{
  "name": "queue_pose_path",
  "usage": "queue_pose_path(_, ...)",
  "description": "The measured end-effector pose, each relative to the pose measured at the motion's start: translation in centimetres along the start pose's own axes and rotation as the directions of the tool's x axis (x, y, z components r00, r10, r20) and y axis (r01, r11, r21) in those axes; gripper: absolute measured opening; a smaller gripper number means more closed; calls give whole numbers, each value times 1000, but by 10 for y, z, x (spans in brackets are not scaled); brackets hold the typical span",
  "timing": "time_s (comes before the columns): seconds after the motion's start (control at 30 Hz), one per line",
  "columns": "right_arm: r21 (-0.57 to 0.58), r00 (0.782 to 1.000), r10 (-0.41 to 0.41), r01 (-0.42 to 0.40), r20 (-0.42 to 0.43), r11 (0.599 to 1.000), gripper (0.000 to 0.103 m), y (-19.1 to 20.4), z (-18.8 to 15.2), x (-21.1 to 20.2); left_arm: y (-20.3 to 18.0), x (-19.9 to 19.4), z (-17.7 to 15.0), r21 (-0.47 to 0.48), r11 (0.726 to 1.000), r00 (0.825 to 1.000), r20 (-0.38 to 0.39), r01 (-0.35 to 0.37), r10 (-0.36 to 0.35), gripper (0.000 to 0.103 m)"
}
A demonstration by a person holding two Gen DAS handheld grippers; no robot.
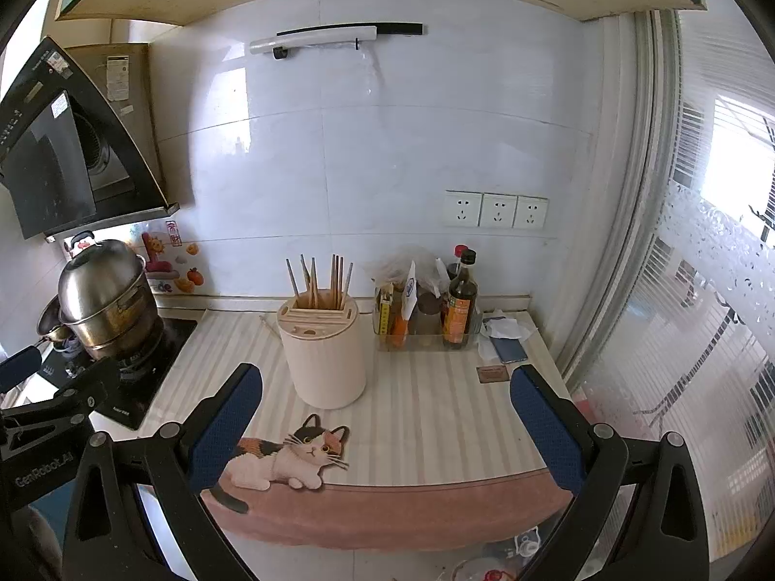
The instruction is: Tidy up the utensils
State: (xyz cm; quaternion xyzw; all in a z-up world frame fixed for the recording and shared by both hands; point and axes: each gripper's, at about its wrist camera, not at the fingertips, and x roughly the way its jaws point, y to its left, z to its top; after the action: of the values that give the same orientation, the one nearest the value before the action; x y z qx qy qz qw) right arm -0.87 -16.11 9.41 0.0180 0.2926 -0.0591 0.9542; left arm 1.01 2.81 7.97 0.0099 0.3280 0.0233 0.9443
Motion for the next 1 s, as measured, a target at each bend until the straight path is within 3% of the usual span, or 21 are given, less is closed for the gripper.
queue_pose_path(1.0,4,1000,-5,5,4,1000,103,0,2,0,-2,-3,0,10,1000,1000,4,7,-7,103)
